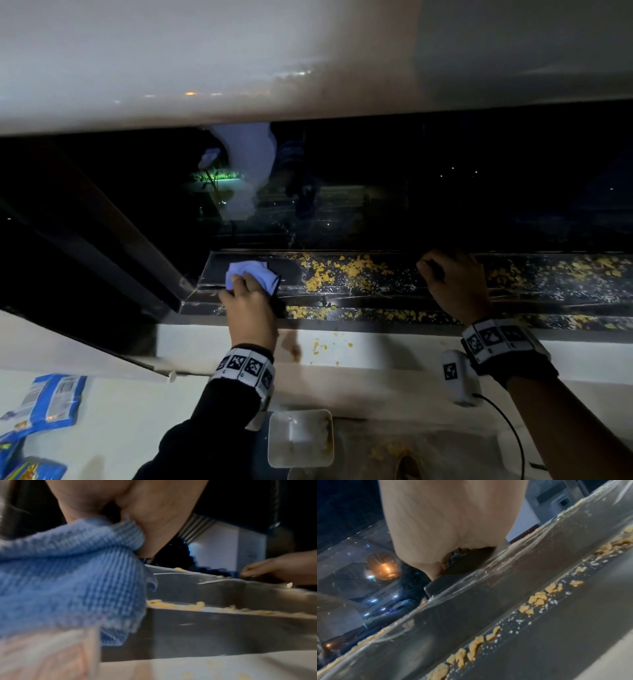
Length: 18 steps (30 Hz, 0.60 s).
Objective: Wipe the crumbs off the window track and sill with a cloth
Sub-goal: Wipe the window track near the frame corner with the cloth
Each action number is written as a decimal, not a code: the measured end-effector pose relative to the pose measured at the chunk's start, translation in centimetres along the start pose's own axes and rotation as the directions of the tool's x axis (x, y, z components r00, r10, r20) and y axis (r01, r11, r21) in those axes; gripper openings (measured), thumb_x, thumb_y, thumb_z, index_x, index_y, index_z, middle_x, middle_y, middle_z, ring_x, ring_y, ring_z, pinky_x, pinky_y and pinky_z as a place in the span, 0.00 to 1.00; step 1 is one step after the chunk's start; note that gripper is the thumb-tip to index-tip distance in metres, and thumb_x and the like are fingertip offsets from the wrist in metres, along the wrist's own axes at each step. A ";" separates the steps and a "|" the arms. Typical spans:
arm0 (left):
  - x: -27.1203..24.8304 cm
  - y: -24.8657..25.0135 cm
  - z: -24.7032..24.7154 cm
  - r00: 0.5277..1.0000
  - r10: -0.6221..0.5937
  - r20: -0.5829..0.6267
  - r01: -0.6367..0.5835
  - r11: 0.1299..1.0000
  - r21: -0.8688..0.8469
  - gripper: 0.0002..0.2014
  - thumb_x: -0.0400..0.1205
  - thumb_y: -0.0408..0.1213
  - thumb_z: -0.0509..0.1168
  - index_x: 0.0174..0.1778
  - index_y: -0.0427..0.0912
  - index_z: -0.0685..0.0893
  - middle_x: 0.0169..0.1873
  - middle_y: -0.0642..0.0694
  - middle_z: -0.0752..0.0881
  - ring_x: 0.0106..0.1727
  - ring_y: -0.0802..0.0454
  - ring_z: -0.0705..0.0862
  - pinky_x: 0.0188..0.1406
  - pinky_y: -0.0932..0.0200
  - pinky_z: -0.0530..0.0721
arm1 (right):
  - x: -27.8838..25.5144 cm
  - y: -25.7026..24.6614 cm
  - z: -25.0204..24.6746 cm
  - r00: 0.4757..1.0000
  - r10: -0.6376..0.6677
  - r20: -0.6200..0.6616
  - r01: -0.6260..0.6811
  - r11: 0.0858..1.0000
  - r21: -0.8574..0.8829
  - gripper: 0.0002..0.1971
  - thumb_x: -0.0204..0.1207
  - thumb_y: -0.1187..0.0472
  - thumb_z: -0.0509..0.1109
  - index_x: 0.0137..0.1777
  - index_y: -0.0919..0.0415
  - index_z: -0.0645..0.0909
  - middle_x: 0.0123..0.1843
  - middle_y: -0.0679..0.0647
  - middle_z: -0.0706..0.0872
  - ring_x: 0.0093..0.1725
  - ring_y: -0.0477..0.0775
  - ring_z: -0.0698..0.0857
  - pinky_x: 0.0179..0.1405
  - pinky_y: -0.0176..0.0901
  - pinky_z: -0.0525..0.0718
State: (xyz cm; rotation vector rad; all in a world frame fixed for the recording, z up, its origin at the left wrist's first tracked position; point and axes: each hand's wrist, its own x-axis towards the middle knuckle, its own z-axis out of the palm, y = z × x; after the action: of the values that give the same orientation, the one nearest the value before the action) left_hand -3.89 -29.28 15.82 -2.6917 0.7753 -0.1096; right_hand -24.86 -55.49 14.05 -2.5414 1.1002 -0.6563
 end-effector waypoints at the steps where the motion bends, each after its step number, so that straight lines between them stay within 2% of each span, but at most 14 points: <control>1: -0.5 0.9 -0.4 1.000 0.021 -0.006 -0.022 1.000 -0.019 0.41 0.64 0.45 0.77 0.72 0.33 0.73 0.70 0.38 0.74 0.73 0.38 0.69 0.63 0.42 0.72 | 0.0 -0.1 0.0 1.000 0.005 0.006 -0.005 1.000 -0.006 0.07 0.77 0.49 0.67 0.46 0.50 0.83 0.49 0.59 0.85 0.53 0.68 0.81 0.51 0.57 0.79; 3: -1.5 2.2 -1.4 0.997 0.077 -0.011 -0.078 0.992 -0.097 0.40 0.65 0.42 0.76 0.73 0.33 0.71 0.71 0.39 0.73 0.75 0.39 0.67 0.66 0.41 0.70 | 0.0 -0.2 0.0 1.000 -0.001 0.015 0.001 1.000 -0.022 0.06 0.78 0.51 0.68 0.46 0.50 0.83 0.50 0.59 0.84 0.54 0.68 0.80 0.51 0.56 0.77; 5: -2.3 3.2 -2.2 0.986 0.155 -0.059 -0.164 0.959 -0.230 0.35 0.69 0.37 0.73 0.72 0.34 0.71 0.71 0.39 0.74 0.75 0.41 0.68 0.68 0.44 0.69 | 0.0 -0.3 -0.1 1.000 -0.003 0.012 0.004 1.000 -0.023 0.05 0.78 0.51 0.68 0.46 0.51 0.83 0.51 0.59 0.84 0.55 0.68 0.80 0.51 0.57 0.78; 6: -2.6 3.3 -2.8 0.979 0.167 -0.117 -0.199 0.910 -0.363 0.29 0.70 0.31 0.70 0.68 0.34 0.75 0.67 0.38 0.78 0.70 0.41 0.74 0.65 0.48 0.71 | 0.1 -0.2 0.0 1.000 -0.004 0.009 0.004 1.000 -0.021 0.06 0.78 0.51 0.68 0.46 0.51 0.84 0.51 0.59 0.85 0.56 0.68 0.81 0.52 0.57 0.78; 8: -2.4 1.9 -4.1 0.967 0.097 -0.237 -0.233 0.717 -0.657 0.19 0.68 0.20 0.63 0.55 0.34 0.83 0.50 0.37 0.87 0.52 0.39 0.84 0.51 0.56 0.76 | 0.0 0.0 0.0 1.000 -0.008 0.007 0.008 1.000 -0.011 0.09 0.77 0.48 0.65 0.47 0.50 0.84 0.52 0.59 0.85 0.56 0.68 0.81 0.52 0.57 0.77; 9: -1.7 0.7 -4.4 0.959 0.017 -0.283 -0.230 0.629 -0.742 0.19 0.68 0.17 0.61 0.52 0.34 0.86 0.45 0.38 0.89 0.44 0.40 0.86 0.45 0.59 0.79 | 0.1 0.2 0.1 1.000 -0.021 0.007 0.021 1.000 -0.004 0.12 0.76 0.45 0.63 0.47 0.49 0.83 0.51 0.59 0.85 0.55 0.68 0.81 0.52 0.57 0.78; 10: -0.6 -0.7 -4.5 0.942 -0.065 -0.330 -0.231 0.588 -0.775 0.20 0.67 0.16 0.61 0.51 0.34 0.87 0.43 0.37 0.89 0.40 0.39 0.87 0.43 0.57 0.82 | 0.1 0.3 0.1 0.999 -0.036 0.007 0.036 0.999 0.004 0.14 0.75 0.43 0.60 0.46 0.49 0.83 0.51 0.58 0.85 0.54 0.67 0.82 0.51 0.57 0.79; 11: 0.7 -2.4 -4.2 0.920 -0.128 -0.371 -0.220 0.615 -0.757 0.20 0.65 0.15 0.62 0.50 0.33 0.87 0.43 0.35 0.89 0.41 0.37 0.86 0.44 0.53 0.83 | 0.1 0.4 0.1 0.999 -0.042 0.012 0.042 0.999 0.009 0.16 0.75 0.41 0.58 0.46 0.48 0.83 0.50 0.57 0.85 0.54 0.67 0.82 0.51 0.57 0.79; 12: 2.2 -4.0 -3.5 0.911 -0.170 -0.375 -0.163 0.687 -0.708 0.19 0.63 0.17 0.64 0.49 0.31 0.86 0.43 0.31 0.87 0.43 0.34 0.84 0.48 0.48 0.81 | 0.2 0.5 0.1 0.999 -0.040 0.018 0.040 0.999 0.006 0.16 0.74 0.41 0.57 0.46 0.48 0.82 0.50 0.57 0.85 0.53 0.66 0.82 0.51 0.57 0.79; 13: 3.4 -5.5 -2.7 0.925 -0.194 -0.328 -0.063 0.771 -0.634 0.17 0.63 0.19 0.66 0.48 0.31 0.85 0.45 0.29 0.85 0.47 0.32 0.81 0.51 0.44 0.78 | 0.1 0.5 0.1 0.999 -0.034 0.024 0.034 0.999 0.000 0.16 0.74 0.41 0.57 0.46 0.48 0.82 0.50 0.57 0.85 0.53 0.66 0.82 0.51 0.57 0.79; 15: 5.3 -7.1 -0.7 0.971 -0.140 -0.192 0.046 0.902 -0.429 0.16 0.67 0.26 0.67 0.51 0.33 0.84 0.51 0.31 0.81 0.54 0.32 0.76 0.55 0.42 0.73 | 0.1 0.5 0.1 0.999 -0.024 0.028 0.024 1.000 -0.005 0.15 0.75 0.42 0.59 0.46 0.48 0.82 0.50 0.57 0.84 0.53 0.67 0.82 0.51 0.57 0.79; 16: 5.6 -7.0 0.3 0.987 -0.082 -0.141 0.032 0.944 -0.329 0.16 0.69 0.28 0.65 0.54 0.35 0.83 0.55 0.34 0.81 0.59 0.34 0.74 0.58 0.43 0.71 | 0.0 0.4 0.1 0.999 -0.024 0.029 0.024 1.000 -0.006 0.14 0.75 0.43 0.60 0.46 0.48 0.82 0.50 0.58 0.84 0.53 0.67 0.82 0.51 0.57 0.79; 18: 5.5 -5.8 1.4 0.994 -0.062 -0.089 0.036 0.963 -0.268 0.18 0.74 0.32 0.63 0.61 0.36 0.81 0.63 0.37 0.80 0.67 0.39 0.73 0.59 0.46 0.66 | 0.0 0.4 0.0 0.999 -0.029 0.033 0.029 0.999 -0.014 0.13 0.75 0.44 0.61 0.47 0.50 0.83 0.50 0.58 0.85 0.53 0.68 0.82 0.50 0.56 0.79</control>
State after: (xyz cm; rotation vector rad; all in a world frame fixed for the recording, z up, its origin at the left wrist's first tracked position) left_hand 3.88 -27.18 16.33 -2.9806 0.8027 -0.1586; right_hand -25.07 -55.79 13.84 -2.5756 1.0633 -0.6133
